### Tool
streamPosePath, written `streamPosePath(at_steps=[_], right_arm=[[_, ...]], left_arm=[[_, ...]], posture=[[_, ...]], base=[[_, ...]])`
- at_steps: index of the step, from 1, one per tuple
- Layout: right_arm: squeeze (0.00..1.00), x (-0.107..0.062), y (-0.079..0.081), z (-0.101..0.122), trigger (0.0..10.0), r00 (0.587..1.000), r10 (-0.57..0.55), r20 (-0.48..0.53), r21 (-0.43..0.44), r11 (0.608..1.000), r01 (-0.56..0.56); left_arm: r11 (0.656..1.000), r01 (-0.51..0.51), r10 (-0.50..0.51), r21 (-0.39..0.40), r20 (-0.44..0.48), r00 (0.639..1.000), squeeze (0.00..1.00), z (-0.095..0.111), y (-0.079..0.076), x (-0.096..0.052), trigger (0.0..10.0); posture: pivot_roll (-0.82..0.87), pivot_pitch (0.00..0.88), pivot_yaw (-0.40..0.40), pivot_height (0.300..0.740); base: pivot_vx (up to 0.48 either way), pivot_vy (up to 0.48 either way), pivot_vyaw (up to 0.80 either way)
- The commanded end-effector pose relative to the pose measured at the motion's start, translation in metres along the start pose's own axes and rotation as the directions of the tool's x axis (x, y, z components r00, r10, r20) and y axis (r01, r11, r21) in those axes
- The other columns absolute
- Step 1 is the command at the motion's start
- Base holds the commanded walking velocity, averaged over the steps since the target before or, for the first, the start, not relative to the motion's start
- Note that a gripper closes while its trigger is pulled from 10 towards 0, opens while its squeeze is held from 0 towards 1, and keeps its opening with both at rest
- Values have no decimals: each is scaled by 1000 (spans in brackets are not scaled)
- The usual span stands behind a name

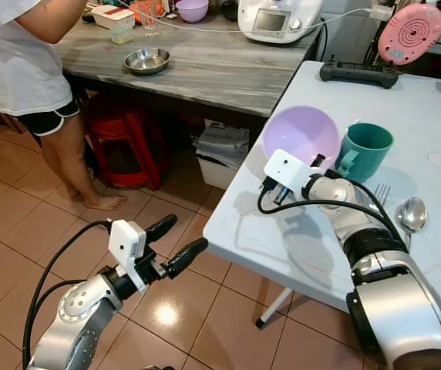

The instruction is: Setting the table

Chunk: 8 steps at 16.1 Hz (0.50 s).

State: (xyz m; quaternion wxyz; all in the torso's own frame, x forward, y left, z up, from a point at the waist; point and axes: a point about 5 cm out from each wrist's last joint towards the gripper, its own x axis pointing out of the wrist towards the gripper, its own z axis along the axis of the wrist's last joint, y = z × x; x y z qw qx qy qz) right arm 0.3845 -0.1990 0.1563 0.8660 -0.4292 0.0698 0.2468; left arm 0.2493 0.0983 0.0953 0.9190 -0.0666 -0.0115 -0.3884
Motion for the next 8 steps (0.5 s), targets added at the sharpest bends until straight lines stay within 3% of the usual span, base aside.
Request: streamPosePath(at_steps=[1,5,7,8], right_arm=[[0,-2,-3,0,0,1000,-15,9,2,1000,15],[0,-1,-5,14,0,992,-59,115,4,998,59],[0,-3,-6,34,0,951,-138,276,107,988,112],[0,-5,-5,38,0,939,-162,305,144,982,122]], left_arm=[[1000,-19,19,16,-10,1000,0,-1,5,-2,10000],[997,-62,62,44,-6,998,0,-1,11,-2,10000],[978,-195,192,76,35,981,0,7,30,-3,10000],[968,-236,232,85,49,971,0,10,35,-3,10000]], posture=[[-95,88,94,740],[-84,69,98,740],[-80,50,94,740],[-80,50,94,740]], base=[[0,0,0],[0,0,0],[0,0,0],[0,0,0]])
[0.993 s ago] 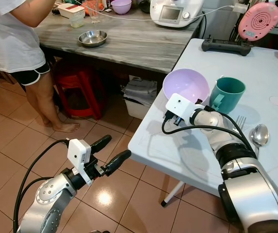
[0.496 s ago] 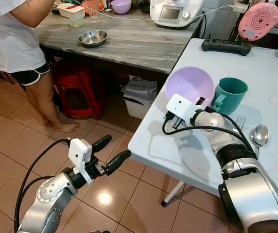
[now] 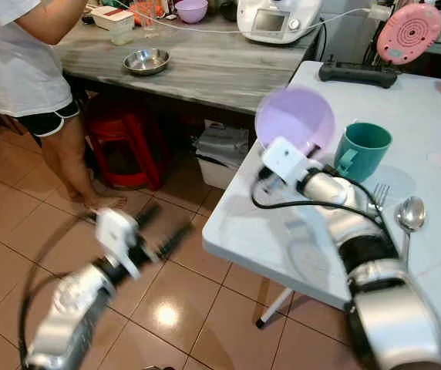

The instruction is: Setting the table

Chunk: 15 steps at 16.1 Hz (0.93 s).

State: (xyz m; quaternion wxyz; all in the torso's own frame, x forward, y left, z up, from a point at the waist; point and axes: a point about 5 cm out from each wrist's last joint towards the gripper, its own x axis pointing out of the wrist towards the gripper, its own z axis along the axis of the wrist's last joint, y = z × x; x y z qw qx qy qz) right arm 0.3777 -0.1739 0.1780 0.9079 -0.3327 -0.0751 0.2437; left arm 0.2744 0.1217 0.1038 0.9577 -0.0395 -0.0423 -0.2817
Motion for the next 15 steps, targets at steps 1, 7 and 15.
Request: streamPosePath(at_steps=[1,7,15], right_arm=[[0,-1,-1,9,0,996,-60,67,71,996,55],[0,-31,38,41,4353,932,-304,199,287,927,241],[0,-58,74,56,10000,916,-387,106,421,852,312]], left_arm=[[996,-83,83,17,13,996,0,3,12,-1,10000],[953,-300,298,44,43,953,0,11,41,9,10000],[947,-320,321,-24,46,946,0,10,40,22,10000]], posture=[[-77,39,90,740],[-106,15,120,740],[-132,12,126,740]], base=[[0,0,0],[0,0,0],[0,0,-178]])
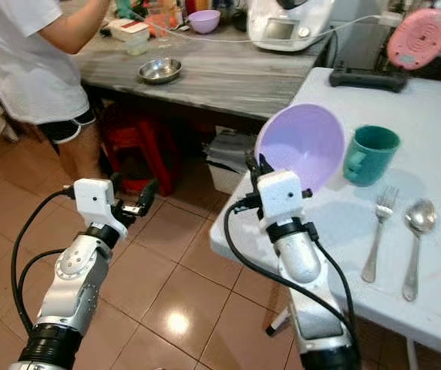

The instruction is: Setting the table

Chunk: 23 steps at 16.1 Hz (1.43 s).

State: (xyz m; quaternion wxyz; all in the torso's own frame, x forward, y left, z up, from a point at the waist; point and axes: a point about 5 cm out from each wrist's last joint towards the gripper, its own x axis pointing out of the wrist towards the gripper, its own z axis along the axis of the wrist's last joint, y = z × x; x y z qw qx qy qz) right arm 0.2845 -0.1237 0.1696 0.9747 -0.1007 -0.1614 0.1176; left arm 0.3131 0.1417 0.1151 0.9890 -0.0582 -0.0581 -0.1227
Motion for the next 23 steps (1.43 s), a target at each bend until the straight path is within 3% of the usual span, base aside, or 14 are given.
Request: streamPosePath(at_steps=[1,9,13,23], right_arm=[[0,-2,1,6,10000,1000,-12,6,5,1000,12],[0,0,4,6,10000,1000,0,-15,-3,1000,0],[0,-1,6,7,10000,1000,-7,-11,18,1000,7],[0,0,4,7,10000,1000,-10,-13,13,1000,10]], left_arm=[[1000,-3,3,-8,-1,1000,0,-1,2,0,10000],[1000,-4,4,-16,9,1000,0,-1,2,1,10000],[1000,4,-3,-24,12,1000,0,-2,-1,1,10000],[1000,10,-10,-25,9,1000,0,-4,-3,1,10000]], posture=[[-131,12,126,740],[-126,9,120,740],[-131,11,118,740],[-131,8,111,740]], base=[[0,0,-800],[0,0,-780],[0,267,-113],[0,305,-800]])
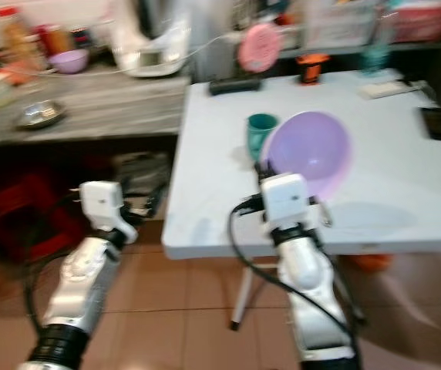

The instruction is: Setting the table

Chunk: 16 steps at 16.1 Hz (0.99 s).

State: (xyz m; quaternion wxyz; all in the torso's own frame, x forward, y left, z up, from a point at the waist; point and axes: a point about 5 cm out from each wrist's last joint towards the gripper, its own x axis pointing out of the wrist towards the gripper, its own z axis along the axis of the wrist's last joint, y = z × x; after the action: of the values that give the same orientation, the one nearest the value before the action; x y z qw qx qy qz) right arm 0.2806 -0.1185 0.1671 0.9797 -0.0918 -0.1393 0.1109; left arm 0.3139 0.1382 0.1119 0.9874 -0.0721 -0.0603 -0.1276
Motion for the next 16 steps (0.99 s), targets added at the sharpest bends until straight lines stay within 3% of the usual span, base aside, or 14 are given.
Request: streamPosePath(at_steps=[1,3,13,16], right_arm=[[0,3,-1,8,10000,999,3,32,-7,1000,-3],[0,3,-2,8,10000,999,4,35,-4,1000,-3],[0,1,-3,8,10000,999,-3,40,-11,1000,3],[0,2,-3,7,10000,999,-3,40,-11,1000,4]], left_arm=[[1000,1,-1,3,3,1000,0,0,0,0,10000],[1000,0,0,2,5,1000,0,0,-1,0,10000],[1000,-9,9,5,8,1000,0,1,-2,3,10000],[1000,-12,12,8,8,1000,0,1,-2,4,10000]], posture=[[-130,9,111,740],[-127,9,113,740],[-130,8,119,740],[-128,5,119,740]], base=[[0,304,-800],[0,306,-719],[0,308,0],[0,310,483]])
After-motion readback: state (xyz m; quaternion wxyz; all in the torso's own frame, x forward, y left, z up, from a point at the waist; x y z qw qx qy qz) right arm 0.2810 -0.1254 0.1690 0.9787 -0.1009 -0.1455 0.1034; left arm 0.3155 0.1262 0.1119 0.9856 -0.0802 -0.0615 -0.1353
